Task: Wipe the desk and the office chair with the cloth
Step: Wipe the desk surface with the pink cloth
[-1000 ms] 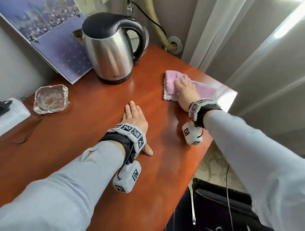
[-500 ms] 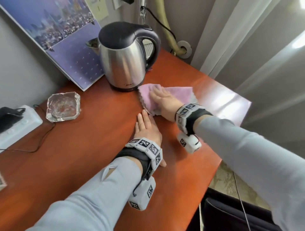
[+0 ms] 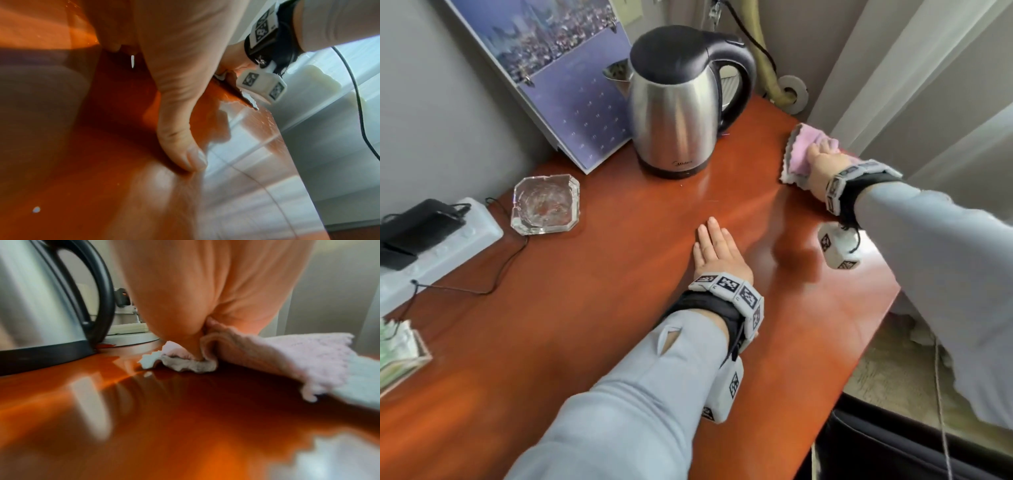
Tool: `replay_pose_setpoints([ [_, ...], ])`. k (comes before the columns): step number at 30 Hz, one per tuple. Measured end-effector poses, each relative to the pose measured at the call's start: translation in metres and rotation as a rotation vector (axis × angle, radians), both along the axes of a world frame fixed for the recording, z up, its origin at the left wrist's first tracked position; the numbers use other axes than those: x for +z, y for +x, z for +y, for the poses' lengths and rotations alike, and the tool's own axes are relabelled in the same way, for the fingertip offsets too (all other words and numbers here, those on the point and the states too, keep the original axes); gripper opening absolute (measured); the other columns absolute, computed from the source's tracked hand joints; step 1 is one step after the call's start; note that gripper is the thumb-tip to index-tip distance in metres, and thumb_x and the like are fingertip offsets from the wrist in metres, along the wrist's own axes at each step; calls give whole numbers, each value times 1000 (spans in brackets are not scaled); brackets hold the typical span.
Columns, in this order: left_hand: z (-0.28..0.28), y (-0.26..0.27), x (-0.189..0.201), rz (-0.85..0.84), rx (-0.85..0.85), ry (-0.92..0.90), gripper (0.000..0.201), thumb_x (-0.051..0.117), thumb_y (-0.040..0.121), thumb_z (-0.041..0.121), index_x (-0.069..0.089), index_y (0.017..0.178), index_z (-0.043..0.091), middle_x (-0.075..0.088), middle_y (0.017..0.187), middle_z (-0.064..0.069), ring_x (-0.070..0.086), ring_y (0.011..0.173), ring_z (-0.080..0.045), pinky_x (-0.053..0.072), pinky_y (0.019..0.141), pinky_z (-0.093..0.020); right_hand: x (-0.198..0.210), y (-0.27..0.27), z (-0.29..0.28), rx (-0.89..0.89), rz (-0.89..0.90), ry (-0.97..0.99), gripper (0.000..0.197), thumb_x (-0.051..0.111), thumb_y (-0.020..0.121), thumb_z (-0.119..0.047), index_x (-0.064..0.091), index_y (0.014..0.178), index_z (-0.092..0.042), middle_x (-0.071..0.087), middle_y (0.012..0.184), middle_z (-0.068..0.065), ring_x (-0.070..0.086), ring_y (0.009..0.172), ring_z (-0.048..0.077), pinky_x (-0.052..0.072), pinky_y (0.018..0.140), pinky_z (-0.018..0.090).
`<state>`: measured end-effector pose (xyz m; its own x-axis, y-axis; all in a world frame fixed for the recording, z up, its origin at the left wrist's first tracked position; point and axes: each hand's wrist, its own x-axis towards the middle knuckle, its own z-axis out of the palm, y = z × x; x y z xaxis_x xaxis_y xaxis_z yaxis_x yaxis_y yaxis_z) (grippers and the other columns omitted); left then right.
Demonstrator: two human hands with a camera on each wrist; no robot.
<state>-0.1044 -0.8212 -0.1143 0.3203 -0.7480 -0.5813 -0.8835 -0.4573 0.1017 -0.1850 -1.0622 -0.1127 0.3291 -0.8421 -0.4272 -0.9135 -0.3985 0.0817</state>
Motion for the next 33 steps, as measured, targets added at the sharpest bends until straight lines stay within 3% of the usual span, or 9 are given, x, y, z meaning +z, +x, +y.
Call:
replay_pose_setpoints([
  [3,2,2,4,18,19,-36,99,61,97,22,-16,153,-4,-29,158,-25,-21,149,-39,-6,121,-44,-1,6,45,107,-104,9,82,60,89,-12,10,153,-2,6,160,22,6,149,35,19,120,46],
  [7,37,18,6,22,-163,-71,130,72,79,60,-15,154,-2,-21,161,-21,-16,151,-34,-1,124,-42,27,39,133,445,-316,445,49,43,97,-5,32,141,13,28,149,33,34,135,40,30,112,39],
  [11,109,44,8,-18,-227,-26,140,69,71,74,-19,154,2,-17,163,-20,-13,152,-32,0,125,-44,22,81,192,705,-453,287,54,47,98,-9,32,148,5,23,158,22,16,148,34,7,116,28],
  [15,130,66,7,-66,-191,6,147,66,64,83,-22,154,6,-23,161,-21,-15,152,-33,1,124,-47,10,127,209,808,-387,249,63,51,96,-10,25,152,0,13,162,18,8,150,33,4,118,31],
  [22,95,75,4,-80,-125,-11,160,65,52,91,-22,153,3,-30,158,-23,-21,150,-36,-2,124,-48,3,120,154,541,-298,191,79,56,93,-10,10,157,-12,-5,164,12,-4,151,30,4,122,34],
  [26,65,75,7,-77,-59,20,170,72,44,89,-23,151,-2,-30,157,-27,-21,149,-39,-2,124,-49,-4,53,115,349,-343,52,79,58,89,-9,15,155,-6,3,163,15,5,150,32,11,121,33],
  [29,49,72,9,-81,-27,97,174,78,41,84,-28,147,-5,-34,153,-31,-24,146,-44,-4,123,-52,-10,-16,69,-4,-319,-43,70,53,92,-7,20,154,-5,11,161,19,14,148,35,17,120,40],
  [30,48,72,9,-80,-20,112,175,79,41,83,-29,147,-6,-35,152,-31,-25,146,-44,-4,123,-52,-9,-47,50,-130,-274,-79,62,52,93,-8,29,151,-3,22,158,21,24,145,36,25,117,39],
  [33,47,71,10,-91,-20,133,175,80,42,81,-30,146,-6,-35,152,-32,-25,146,-45,-4,123,-53,0,-133,15,-424,-107,-70,46,53,97,-9,44,141,1,39,149,21,39,136,34,36,94,13],
])
